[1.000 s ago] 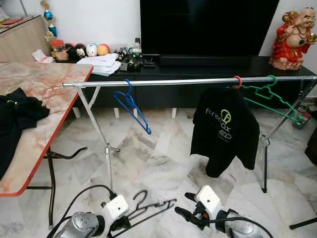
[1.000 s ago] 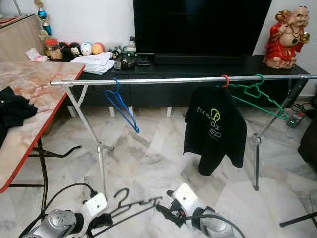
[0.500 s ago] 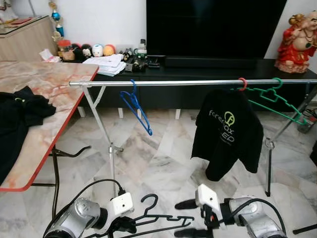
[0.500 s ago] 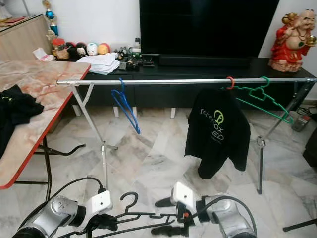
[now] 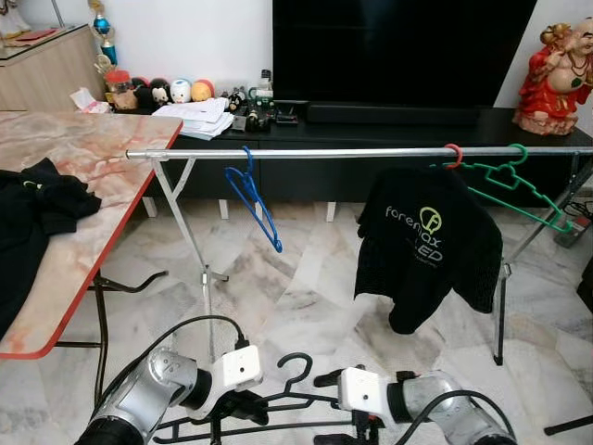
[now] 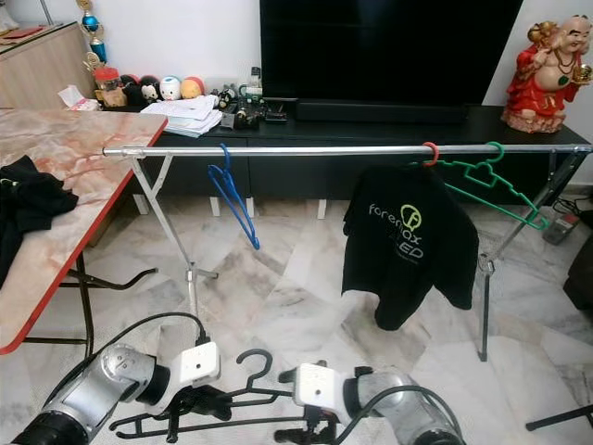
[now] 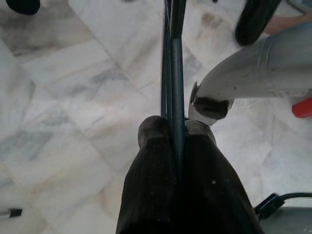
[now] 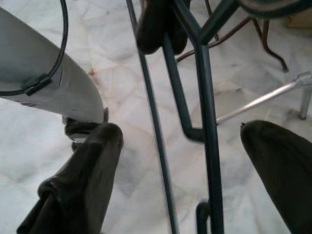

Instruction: Hang hanger

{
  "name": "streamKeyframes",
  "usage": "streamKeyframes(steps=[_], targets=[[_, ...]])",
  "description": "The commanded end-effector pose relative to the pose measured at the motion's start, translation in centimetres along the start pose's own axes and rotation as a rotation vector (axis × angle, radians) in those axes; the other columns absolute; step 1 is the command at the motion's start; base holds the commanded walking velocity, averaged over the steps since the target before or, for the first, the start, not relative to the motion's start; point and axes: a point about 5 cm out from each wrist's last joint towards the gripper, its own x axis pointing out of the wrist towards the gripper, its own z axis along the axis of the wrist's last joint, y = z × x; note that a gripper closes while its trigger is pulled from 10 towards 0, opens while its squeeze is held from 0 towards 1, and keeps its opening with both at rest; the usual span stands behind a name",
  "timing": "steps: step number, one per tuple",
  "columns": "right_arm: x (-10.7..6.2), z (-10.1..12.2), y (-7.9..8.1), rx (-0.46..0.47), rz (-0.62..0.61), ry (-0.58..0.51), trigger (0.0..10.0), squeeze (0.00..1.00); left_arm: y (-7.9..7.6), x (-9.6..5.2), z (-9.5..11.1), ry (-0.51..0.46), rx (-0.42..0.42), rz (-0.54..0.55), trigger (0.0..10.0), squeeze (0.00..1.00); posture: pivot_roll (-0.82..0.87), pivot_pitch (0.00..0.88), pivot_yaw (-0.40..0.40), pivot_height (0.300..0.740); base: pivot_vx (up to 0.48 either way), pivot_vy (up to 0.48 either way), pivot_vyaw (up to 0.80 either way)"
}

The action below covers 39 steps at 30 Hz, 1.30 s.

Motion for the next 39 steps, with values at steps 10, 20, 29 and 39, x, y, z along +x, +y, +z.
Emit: streamKeyframes(steps=[10,20,29,39], targets=[[0.3,0.4,-0.2,0.019,0.017,-0.039,10.0,0.00,-0.9,0.2,0.8,0.006,0.048,-0.041,10.0,0.00,0.09,0.019,-0.018,0.740,0.000,0.000,0.00],[0.3,0.5,-0.2,0.224,0.088,-0.144,0.0,0.00,-0.4,-0.3,1.5,-0.028,0.099,0.005,10.0,0.00,0.10,0.013,-0.022,0.740,0.000,0.000,0.00],[-0.1,0.2,0.1,0.235,0.160,-0.123,0.0,0.00,-0.1,-0.7,1.5,-0.005,0.128,-0.006,10.0,0.00,0.10,0.001,-0.019,0.740,0.000,0.000,0.00],[0.2,-0.1,0.6,0.234,0.167,-0.102,10.0,0.00,-0.2,-0.8,2.3,0.013,0.194,-0.040,10.0,0.00,0.09,0.000,-0.015,0.740,0.000,0.000,0.00]])
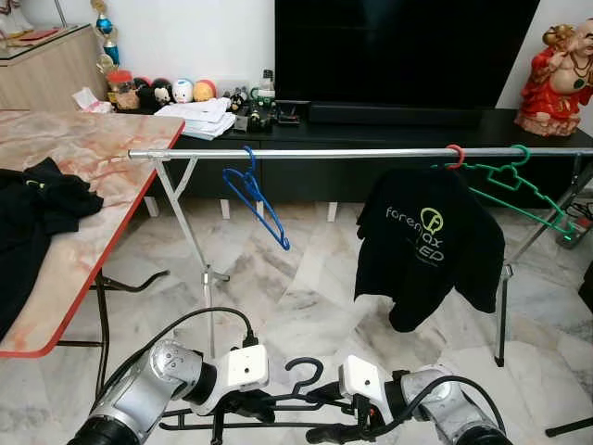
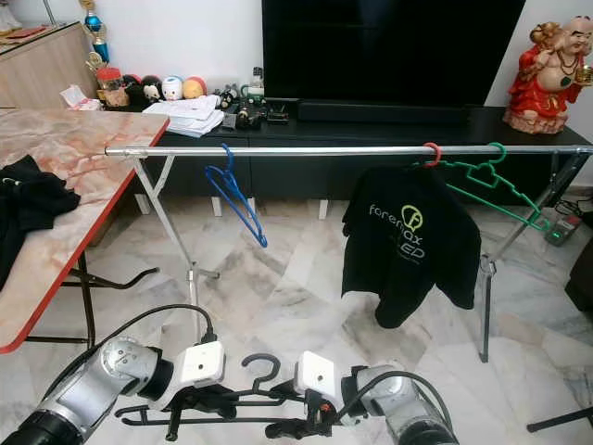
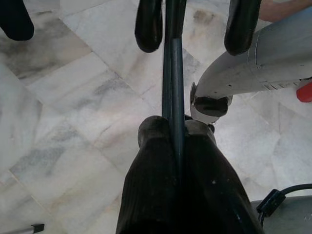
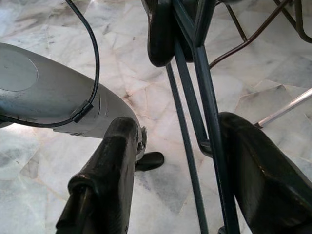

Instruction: Hang hanger

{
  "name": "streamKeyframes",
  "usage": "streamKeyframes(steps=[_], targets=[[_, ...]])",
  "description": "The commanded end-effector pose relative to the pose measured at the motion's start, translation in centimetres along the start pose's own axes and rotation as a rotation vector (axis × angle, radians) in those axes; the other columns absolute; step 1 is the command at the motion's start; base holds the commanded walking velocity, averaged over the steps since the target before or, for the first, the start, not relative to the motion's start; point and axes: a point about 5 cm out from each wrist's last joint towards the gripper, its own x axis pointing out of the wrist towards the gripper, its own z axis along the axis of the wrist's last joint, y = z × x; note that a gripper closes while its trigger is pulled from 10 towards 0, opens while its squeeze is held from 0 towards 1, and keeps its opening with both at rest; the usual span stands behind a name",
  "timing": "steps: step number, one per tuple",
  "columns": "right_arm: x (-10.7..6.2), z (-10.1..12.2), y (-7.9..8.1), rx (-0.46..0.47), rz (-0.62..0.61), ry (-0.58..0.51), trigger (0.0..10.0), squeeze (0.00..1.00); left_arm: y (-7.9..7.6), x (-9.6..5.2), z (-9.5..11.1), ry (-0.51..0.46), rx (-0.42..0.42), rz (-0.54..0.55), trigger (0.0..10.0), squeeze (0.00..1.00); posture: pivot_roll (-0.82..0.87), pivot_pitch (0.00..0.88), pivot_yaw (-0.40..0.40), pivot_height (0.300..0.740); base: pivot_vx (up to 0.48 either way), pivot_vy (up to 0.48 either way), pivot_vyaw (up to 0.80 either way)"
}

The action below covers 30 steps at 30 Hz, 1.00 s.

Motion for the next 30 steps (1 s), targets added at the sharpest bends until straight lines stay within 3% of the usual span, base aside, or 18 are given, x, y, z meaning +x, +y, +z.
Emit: streamKeyframes(steps=[1,14,15,16,17,24,30], targets=[[0.1,-0.3,0.1,0.006,-0.008,0.020,10.0,0.00,0.4,-0.5,0.9,0.004,0.065,-0.007,10.0,0.00,0.09,0.000,-0.015,0.740,0.000,0.000,0.00],[0.3,-1.2,0.2,0.044,-0.084,0.043,10.0,0.00,0.4,-1.0,1.8,0.013,0.127,-0.055,10.0,0.00,0.10,0.010,-0.017,0.740,0.000,0.000,0.00],[0.3,-1.1,0.2,0.048,-0.086,0.037,8.2,0.00,0.4,-0.9,1.8,0.012,0.128,-0.057,10.0,0.00,0.10,0.010,-0.017,0.740,0.000,0.000,0.00],[0.3,-1.1,0.2,0.055,-0.089,0.029,3.2,0.00,0.4,-0.9,1.9,0.010,0.128,-0.060,10.0,0.00,0.10,0.012,-0.017,0.740,0.000,0.000,0.00],[0.2,-1.1,0.1,0.059,-0.091,0.024,0.0,0.00,0.4,-0.8,1.9,0.009,0.128,-0.062,10.0,0.00,0.10,0.014,-0.017,0.740,0.000,0.000,0.00],[0.0,-0.3,-0.6,0.105,-0.128,-0.059,0.0,0.00,0.4,-0.8,1.8,0.010,0.124,-0.073,10.0,0.00,0.10,0.019,-0.018,0.740,0.000,0.000,0.00],[0.0,-0.1,-0.6,0.114,-0.110,-0.066,0.0,0.00,0.4,-0.9,1.8,0.013,0.129,-0.079,10.0,0.00,0.10,0.020,-0.020,0.740,0.000,0.000,0.00]])
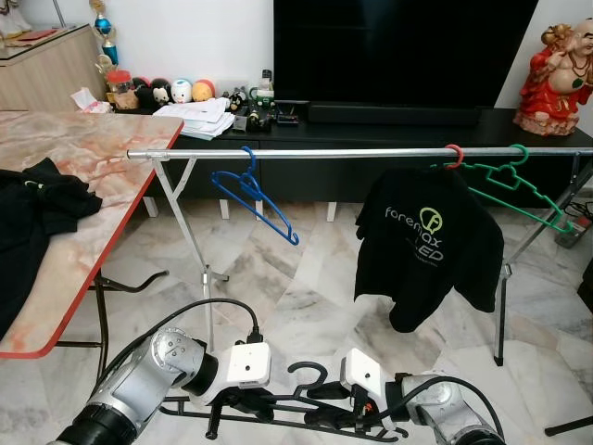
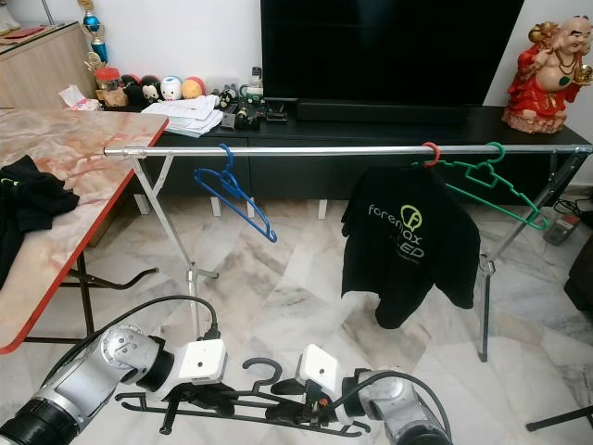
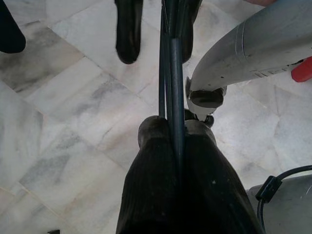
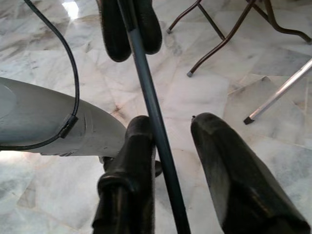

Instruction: Hang hanger

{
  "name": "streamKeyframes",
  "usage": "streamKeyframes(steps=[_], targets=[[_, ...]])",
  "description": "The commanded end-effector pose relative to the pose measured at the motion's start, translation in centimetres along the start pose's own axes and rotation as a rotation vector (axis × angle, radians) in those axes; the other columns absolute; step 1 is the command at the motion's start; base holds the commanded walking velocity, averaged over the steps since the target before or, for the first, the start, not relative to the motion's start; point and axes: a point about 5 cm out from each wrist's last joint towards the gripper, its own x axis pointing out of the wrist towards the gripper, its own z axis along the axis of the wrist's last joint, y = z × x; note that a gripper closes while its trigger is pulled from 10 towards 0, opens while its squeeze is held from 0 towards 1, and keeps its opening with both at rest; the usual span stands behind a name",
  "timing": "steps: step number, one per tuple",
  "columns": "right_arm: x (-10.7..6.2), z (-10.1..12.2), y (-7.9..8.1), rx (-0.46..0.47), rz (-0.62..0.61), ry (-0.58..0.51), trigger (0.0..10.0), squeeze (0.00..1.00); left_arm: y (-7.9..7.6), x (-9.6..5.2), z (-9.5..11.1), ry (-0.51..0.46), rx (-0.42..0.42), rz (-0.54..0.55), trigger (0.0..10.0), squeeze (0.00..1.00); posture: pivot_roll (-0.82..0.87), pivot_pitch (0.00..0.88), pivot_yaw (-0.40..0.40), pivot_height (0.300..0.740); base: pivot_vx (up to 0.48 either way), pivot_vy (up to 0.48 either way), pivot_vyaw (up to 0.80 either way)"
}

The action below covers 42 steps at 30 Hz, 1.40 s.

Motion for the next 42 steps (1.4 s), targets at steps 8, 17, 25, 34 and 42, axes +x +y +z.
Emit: streamKeyframes(steps=[8,17,25,34,42], targets=[[0.1,0.2,0.2,0.063,0.051,-0.047,0.0,0.00,0.4,-0.3,0.9,-0.016,0.068,-0.007,10.0,0.00,0.10,0.023,-0.018,0.740,0.000,0.000,0.00],[0.1,-0.6,0.8,0.080,0.116,0.010,0.0,0.00,0.6,-0.4,1.4,-0.072,0.033,-0.027,10.0,1.00,0.10,0.027,-0.017,0.740,0.000,0.000,0.00],[-0.2,-1.4,1.3,0.086,0.140,0.047,0.0,0.00,0.2,-0.7,1.5,-0.091,0.016,-0.061,10.0,1.00,0.10,0.029,-0.019,0.740,0.000,0.000,0.00],[-1.5,-4.3,1.8,0.124,0.045,0.164,0.0,0.00,0.5,-1.8,0.9,-0.084,-0.011,-0.026,10.0,1.00,0.09,0.033,-0.031,0.740,0.000,0.000,0.00],[-2.6,-6.8,1.3,0.335,-0.380,0.109,0.0,0.00,1.7,-2.3,-1.6,-0.083,-0.156,0.275,10.0,1.00,0.10,0.037,-0.028,0.740,0.000,0.000,0.00]])
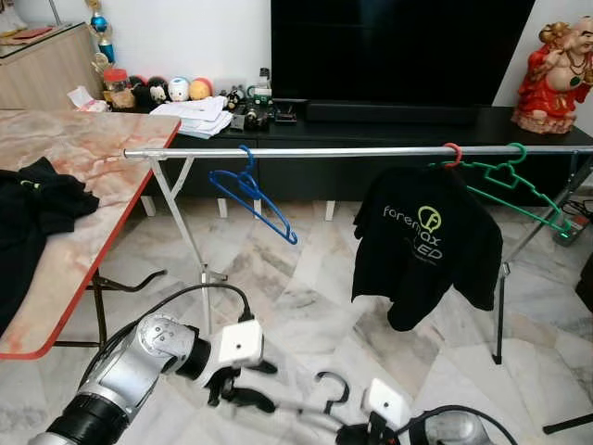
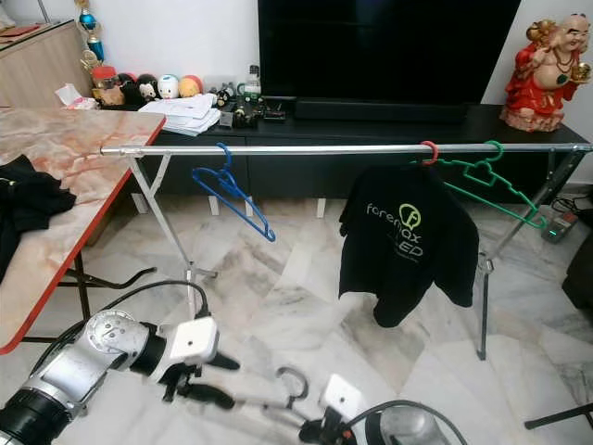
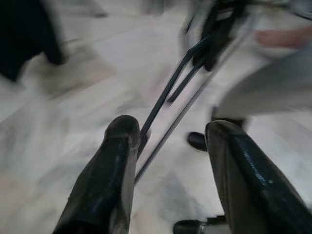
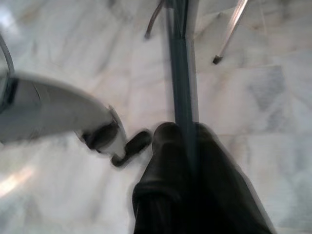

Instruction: Hang hanger

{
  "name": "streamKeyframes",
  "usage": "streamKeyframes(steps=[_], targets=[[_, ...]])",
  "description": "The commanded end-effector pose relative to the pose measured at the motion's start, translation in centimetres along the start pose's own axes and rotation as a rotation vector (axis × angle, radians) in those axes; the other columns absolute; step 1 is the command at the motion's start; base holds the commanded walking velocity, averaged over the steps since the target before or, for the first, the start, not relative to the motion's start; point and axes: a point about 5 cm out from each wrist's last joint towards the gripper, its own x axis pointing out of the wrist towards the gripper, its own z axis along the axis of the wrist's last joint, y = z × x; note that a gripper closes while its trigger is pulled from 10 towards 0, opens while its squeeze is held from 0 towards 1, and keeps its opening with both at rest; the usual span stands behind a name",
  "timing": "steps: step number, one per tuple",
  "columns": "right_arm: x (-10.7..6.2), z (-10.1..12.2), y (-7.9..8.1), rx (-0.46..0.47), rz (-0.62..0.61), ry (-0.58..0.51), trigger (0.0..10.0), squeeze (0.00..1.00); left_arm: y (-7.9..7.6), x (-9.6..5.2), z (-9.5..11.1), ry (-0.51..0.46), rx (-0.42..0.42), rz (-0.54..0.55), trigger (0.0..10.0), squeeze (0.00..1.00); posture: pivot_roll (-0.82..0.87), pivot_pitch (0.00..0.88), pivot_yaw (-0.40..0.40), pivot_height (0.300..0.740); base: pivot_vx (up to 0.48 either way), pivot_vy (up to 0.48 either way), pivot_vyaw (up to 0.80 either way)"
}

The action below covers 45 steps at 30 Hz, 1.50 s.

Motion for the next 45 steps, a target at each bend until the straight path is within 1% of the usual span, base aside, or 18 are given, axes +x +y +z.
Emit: streamKeyframes(steps=[1,3,5,8,10,11,13,14,15,16,17,18,19,23,28,34,42,45], targets=[[-0.2,-0.6,-0.4,0.119,-0.122,-0.060,0.0,0.00,0.4,-0.1,-2.0,0.036,-0.075,0.174,10.0,0.00,0.09,0.041,-0.025,0.740,0.000,0.000,0.00],[-0.2,-0.6,-0.7,0.211,-0.215,-0.126,0.0,0.00,0.6,0.0,-3.9,0.081,-0.170,0.320,10.0,0.00,0.09,0.044,-0.022,0.740,0.000,0.000,0.00],[-0.3,-0.4,-1.4,0.349,-0.366,-0.224,0.0,0.00,-0.3,0.4,-6.1,0.106,-0.267,0.435,10.0,0.00,0.08,0.044,-0.019,0.740,0.000,0.000,0.00],[-0.6,-0.7,-2.2,0.522,-0.578,-0.294,0.0,0.00,-2.2,1.0,-9.1,0.173,-0.424,0.547,10.0,0.00,0.08,0.044,-0.015,0.740,0.000,0.000,0.00],[-1.3,-0.8,-3.1,0.689,-0.780,-0.358,0.0,0.00,-4.2,1.1,-12.2,0.291,-0.545,0.663,10.0,0.00,0.08,0.043,-0.011,0.740,0.000,0.000,0.00],[-1.3,-0.8,-3.1,0.689,-0.780,-0.358,0.0,0.00,-4.2,1.1,-12.2,0.291,-0.545,0.663,10.0,0.00,0.08,0.043,-0.011,0.740,0.000,0.000,0.00],[-1.8,-0.7,-3.7,0.764,-0.888,-0.391,0.0,0.00,-5.6,1.1,-13.9,0.389,-0.580,0.702,10.0,0.00,0.08,0.043,-0.011,0.740,0.000,0.000,0.00],[-1.8,-0.5,-3.9,0.815,-0.917,-0.418,0.5,0.00,-6.5,1.1,-14.8,0.416,-0.639,0.737,10.0,0.00,0.08,0.043,-0.011,0.740,0.000,0.000,0.00],[-1.7,-0.3,-3.9,0.847,-0.926,-0.440,3.1,0.00,-7.2,1.1,-15.4,0.427,-0.700,0.766,10.0,0.00,0.07,0.039,-0.007,0.740,0.000,0.000,0.00],[-1.5,0.1,-3.9,0.853,-0.919,-0.455,9.2,0.00,-8.0,1.0,-16.1,0.439,-0.764,0.796,10.0,0.00,0.06,0.032,-0.002,0.740,0.000,0.000,0.00],[-1.3,0.3,-3.9,0.853,-0.916,-0.462,9.2,0.00,-8.5,1.0,-16.4,0.449,-0.801,0.817,10.0,0.00,0.06,0.030,0.000,0.740,0.000,0.000,0.00],[-0.8,0.9,-3.6,0.816,-0.895,-0.452,10.0,0.00,-9.7,1.1,-17.2,0.494,-0.821,0.825,10.0,0.00,0.05,0.027,0.001,0.740,0.000,0.000,0.00],[-0.1,1.5,-3.2,0.758,-0.866,-0.434,10.0,0.00,-11.9,1.1,-18.2,0.552,-0.877,0.841,10.0,0.00,0.06,0.023,-0.003,0.740,0.000,0.000,0.00],[0.7,1.5,-2.5,0.692,-0.832,-0.389,10.0,0.00,-15.8,1.5,-19.5,0.635,-1.031,0.860,10.0,0.00,0.06,0.018,-0.011,0.740,0.000,0.000,0.00],[0.7,1.5,-2.3,0.634,-0.824,-0.373,10.0,0.00,-17.1,2.0,-19.6,0.609,-1.124,0.889,10.0,0.00,0.05,0.000,-0.013,0.740,0.055,0.000,0.00],[1.1,2.0,-2.1,0.569,-0.796,-0.360,10.0,0.00,-16.2,2.7,-19.0,0.621,-1.023,0.840,10.0,0.00,0.05,0.000,-0.009,0.740,0.446,0.000,0.00],[1.3,2.2,-2.0,0.552,-0.795,-0.355,10.0,0.00,-14.5,3.4,-18.1,0.584,-0.978,0.823,10.0,0.00,0.02,0.000,0.006,0.740,0.436,0.000,0.00],[1.3,2.2,-1.9,0.551,-0.798,-0.354,10.0,0.00,-15.0,3.2,-18.3,0.589,-0.966,0.811,10.0,0.00,0.01,0.000,0.007,0.740,0.444,0.000,0.00]])
